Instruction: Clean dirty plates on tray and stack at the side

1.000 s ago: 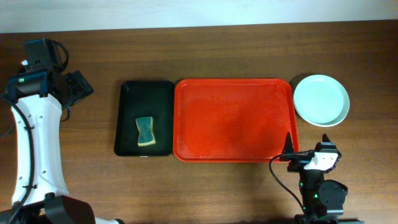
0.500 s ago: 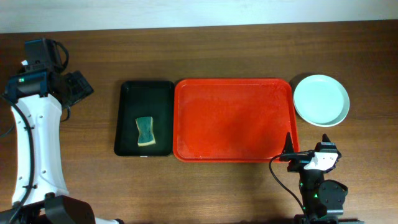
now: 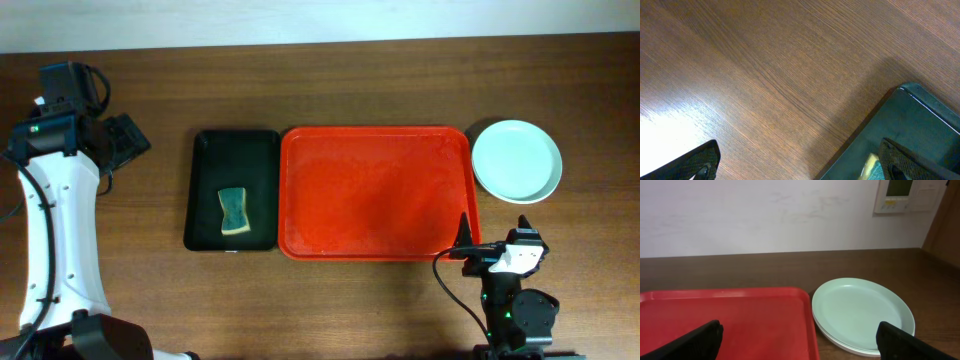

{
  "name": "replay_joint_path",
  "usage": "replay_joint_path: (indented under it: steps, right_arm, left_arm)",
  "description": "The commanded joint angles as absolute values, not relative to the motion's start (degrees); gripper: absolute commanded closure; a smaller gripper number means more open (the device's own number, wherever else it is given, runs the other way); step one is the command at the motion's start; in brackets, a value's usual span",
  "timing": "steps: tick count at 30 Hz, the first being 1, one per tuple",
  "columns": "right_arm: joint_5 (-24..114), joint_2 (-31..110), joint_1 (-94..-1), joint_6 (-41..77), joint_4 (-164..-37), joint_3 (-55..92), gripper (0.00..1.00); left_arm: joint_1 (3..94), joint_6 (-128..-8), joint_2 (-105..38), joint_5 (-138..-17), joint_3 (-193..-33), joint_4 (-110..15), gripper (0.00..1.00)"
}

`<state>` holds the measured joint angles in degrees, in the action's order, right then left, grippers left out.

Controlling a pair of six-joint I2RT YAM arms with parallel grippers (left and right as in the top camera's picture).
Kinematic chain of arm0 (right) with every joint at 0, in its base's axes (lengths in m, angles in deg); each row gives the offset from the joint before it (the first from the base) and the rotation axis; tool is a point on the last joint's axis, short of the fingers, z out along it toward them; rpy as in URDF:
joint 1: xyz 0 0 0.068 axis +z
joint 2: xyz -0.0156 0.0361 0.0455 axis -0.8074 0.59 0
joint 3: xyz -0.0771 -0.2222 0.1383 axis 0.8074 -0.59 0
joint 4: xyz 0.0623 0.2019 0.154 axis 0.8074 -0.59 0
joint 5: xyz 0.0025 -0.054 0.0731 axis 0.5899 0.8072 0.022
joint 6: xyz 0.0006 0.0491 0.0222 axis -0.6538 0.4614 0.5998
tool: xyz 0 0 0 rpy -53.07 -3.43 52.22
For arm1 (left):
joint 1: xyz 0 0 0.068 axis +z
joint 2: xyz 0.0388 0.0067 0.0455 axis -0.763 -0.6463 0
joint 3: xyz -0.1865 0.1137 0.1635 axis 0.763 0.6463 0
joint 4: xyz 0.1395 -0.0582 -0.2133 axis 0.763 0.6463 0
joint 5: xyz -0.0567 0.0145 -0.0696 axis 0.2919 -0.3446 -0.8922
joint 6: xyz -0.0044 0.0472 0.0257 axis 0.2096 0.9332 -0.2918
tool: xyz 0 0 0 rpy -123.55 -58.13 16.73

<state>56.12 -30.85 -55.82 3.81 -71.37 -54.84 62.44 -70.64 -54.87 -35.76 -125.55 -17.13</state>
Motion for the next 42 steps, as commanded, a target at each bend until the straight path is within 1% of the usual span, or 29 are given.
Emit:
replay_joint_path:
  steps: [1,7,10,13,18,23,32,36,39,42]
  right_arm:
    - [56.23,-31.26,-55.30,4.07,-71.91,-55.13,0.02]
    - [56.23,-31.26,-55.30,4.07,-71.91,-55.13,0.02]
    - [56.23,-31.26,-55.30,4.05,-71.91,-55.13,0.02]
    - [56.23,-31.26,-55.30,4.07,-71.91,-55.13,0.02]
    - [56.23,-31.26,-55.30,4.07,-71.91,-55.13,0.02]
    - [56.23,-31.26,-55.30,4.07,-71.91,-55.13,0.02]
    - [56.23,-31.26,-55.30,4.07,-71.91,-55.13,0.02]
    - [56.23,-31.26,-55.30,4.07,-71.91,-55.13,0.02]
    - [56.23,-31.26,-55.30,4.07,-71.91,-55.13,0.02]
    - [56.23,-31.26,-55.30,4.07,-71.91,-55.13,0.02]
  left_arm:
    - [62.55,-70.97,-54.22,-35.35,-125.92,-17.05,0.01]
    - [62.53,-70.97,-54.19,-35.35,-125.92,-17.05,0.01]
    - [62.31,-70.97,-51.61,-35.35,-125.92,-17.02,0.01]
    - [60.54,-70.97,-46.15,-35.33,-125.92,-17.02,0.01]
    - [53.88,-70.97,-32.71,-35.35,-125.92,-17.02,0.01]
    - [49.24,-70.97,-20.58,-35.35,-125.92,-16.96,0.01]
    - [48.65,-70.97,-6.31,-35.35,-125.20,-14.10,0.01]
    - [48.65,-70.64,-0.78,-34.91,-123.01,-10.97,0.01]
    - [48.65,-70.51,3.46,-29.97,-120.74,-6.12,0.01]
    - [48.65,-70.53,5.67,-29.69,-119.32,0.07,0.01]
